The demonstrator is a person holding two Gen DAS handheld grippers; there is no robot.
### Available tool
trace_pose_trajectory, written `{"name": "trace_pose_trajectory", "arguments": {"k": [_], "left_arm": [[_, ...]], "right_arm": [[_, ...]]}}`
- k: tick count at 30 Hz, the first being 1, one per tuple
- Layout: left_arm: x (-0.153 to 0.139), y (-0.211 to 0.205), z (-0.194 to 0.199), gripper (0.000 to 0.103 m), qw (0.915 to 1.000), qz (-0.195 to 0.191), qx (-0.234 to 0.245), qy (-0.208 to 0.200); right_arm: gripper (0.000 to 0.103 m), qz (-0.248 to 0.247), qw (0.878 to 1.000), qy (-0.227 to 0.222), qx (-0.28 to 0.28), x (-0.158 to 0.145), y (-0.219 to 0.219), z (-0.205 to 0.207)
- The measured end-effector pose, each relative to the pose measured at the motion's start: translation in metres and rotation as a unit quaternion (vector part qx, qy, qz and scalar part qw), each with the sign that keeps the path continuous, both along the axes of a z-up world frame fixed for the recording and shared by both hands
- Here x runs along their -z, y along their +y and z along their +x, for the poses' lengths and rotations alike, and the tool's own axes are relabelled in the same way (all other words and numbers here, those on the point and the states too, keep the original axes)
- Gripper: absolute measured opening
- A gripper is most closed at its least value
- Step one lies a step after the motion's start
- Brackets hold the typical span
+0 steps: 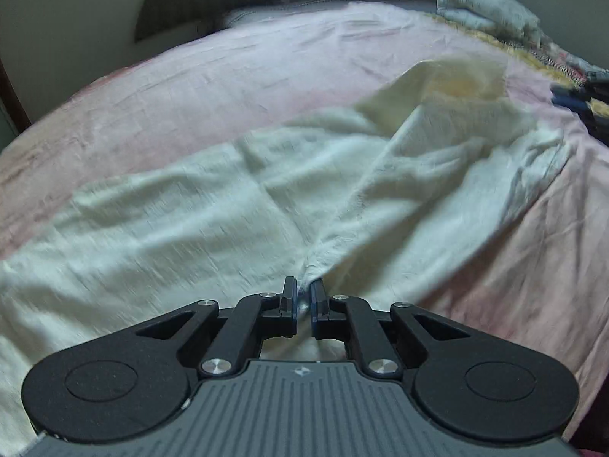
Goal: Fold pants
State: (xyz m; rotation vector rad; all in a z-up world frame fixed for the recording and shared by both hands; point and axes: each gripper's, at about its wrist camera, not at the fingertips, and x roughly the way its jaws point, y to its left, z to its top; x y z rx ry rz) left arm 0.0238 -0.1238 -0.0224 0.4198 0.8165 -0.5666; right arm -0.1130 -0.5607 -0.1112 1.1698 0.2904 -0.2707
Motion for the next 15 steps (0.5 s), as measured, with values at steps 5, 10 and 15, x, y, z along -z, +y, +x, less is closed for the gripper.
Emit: {"name": "trace_pose_trajectory", "arguments": {"k": [5,10,15], "left_arm": [[-0.011,0.001,-0.003,0.009,0.9998,-0.009,0.001,-0.017],[-0.005,-0.001,0.002,0.009,0.9999,-0.007,-0.013,-0.009],[-0.004,0.000,0.007,0.022,0.9997,-0.010,-0.019,-0.009]], "right_arm": [[0.011,0.017,1.000,0.013,-0.012,0.016,-0.002,-0.012],[0.087,0.049,0.997,0.007,-0.053,0.013,0.012,0.001],[0.088,0.005,0.997,0.029,-0.072,0.005,0.035,0.018]]}}
